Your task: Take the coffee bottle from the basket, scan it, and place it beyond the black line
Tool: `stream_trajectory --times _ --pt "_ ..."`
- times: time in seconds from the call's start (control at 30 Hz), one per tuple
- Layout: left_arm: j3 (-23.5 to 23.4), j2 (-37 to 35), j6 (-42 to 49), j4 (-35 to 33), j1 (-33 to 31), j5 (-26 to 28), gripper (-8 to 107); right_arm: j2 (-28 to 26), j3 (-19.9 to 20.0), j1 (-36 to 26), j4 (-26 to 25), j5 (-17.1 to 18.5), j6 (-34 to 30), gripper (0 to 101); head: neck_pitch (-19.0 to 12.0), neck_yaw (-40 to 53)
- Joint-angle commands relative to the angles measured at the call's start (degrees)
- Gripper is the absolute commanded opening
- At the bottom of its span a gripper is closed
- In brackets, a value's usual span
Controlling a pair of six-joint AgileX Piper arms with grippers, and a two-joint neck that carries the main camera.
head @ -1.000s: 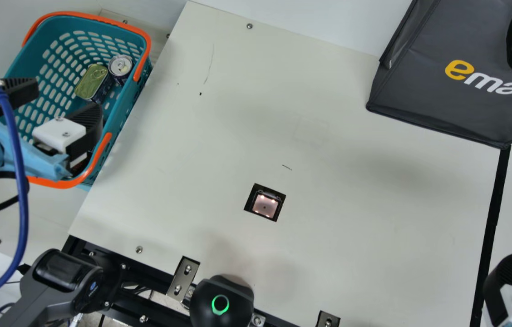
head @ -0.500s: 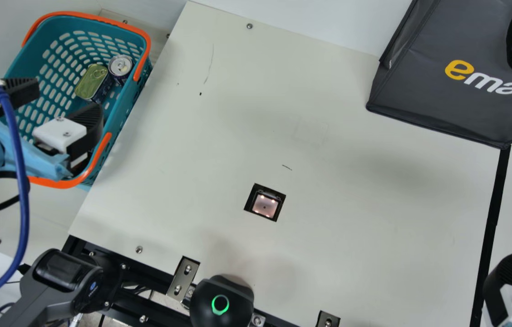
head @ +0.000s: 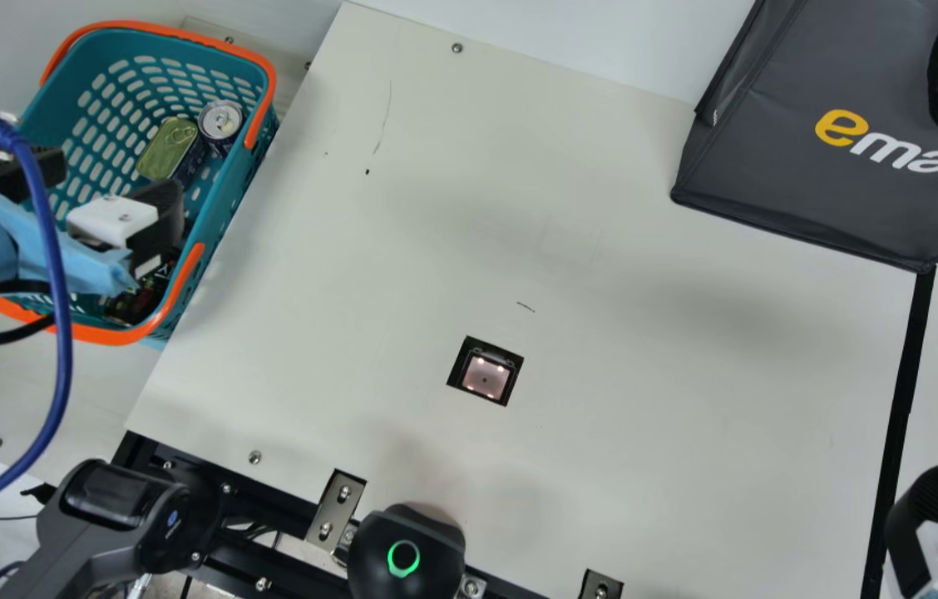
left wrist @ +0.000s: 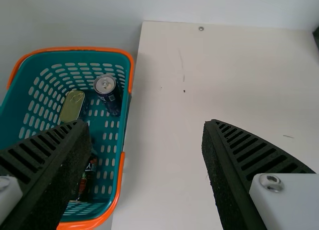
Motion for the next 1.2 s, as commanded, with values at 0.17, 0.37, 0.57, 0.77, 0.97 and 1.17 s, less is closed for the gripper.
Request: stream_trajectory --times 0.17,0.37,0.57,0.77,0.97,1.17 --pt "1.3 0.9 4.5 -2.9 7.1 -2.5 90 0.0 0.0 0.0 0.0 0.0 0.0 91 -1.6 0.1" --pt "3.3 2.0 10.4 -6.5 14.8 -4.9 90 0.0 0.0 0.0 0.0 0.0 0.0 91 -1.6 0.1" --pt "4.9 3.9 17.6 -11.0 23.1 -6.9 90 0.0 0.0 0.0 0.0 0.0 0.0 91 -1.6 0.1" --pt "5.3 6.5 25.5 -15.8 31.3 -8.2 90 0.0 0.0 0.0 0.0 0.0 0.0 91 -1.6 0.1" --pt "5.0 9.2 32.9 -20.0 37.9 -8.5 90 0.0 0.0 0.0 0.0 0.0 0.0 91 -1.6 0.1" --pt "5.3 11.4 39.5 -22.9 42.4 -8.2 90 0.0 0.0 0.0 0.0 0.1 0.0 91 -1.6 0.1"
